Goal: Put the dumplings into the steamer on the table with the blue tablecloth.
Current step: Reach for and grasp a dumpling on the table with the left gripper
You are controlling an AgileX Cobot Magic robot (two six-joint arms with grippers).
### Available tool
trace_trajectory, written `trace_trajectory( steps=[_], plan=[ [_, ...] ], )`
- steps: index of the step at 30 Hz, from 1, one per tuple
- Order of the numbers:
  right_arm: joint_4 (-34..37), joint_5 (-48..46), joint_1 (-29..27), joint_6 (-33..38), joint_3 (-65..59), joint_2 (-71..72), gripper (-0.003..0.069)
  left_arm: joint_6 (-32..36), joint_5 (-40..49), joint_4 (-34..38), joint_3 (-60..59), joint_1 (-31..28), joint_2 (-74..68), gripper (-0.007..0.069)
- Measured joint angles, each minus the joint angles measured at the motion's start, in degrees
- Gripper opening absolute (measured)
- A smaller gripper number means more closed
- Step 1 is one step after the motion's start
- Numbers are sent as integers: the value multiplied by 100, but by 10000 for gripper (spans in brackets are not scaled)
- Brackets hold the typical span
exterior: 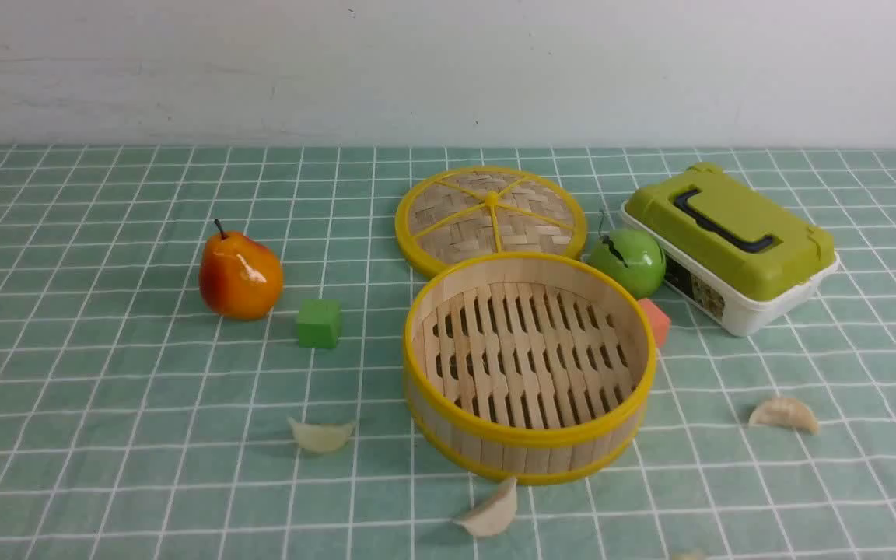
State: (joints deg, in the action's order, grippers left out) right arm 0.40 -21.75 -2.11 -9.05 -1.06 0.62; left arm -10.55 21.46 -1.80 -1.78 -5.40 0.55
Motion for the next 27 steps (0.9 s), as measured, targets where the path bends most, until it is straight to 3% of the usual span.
trace_trajectory(
  steps=[27],
  plan=[
    [-72, 0, 0, 0, 0, 0, 239, 0, 0, 0, 0, 0, 0, 237]
  ],
)
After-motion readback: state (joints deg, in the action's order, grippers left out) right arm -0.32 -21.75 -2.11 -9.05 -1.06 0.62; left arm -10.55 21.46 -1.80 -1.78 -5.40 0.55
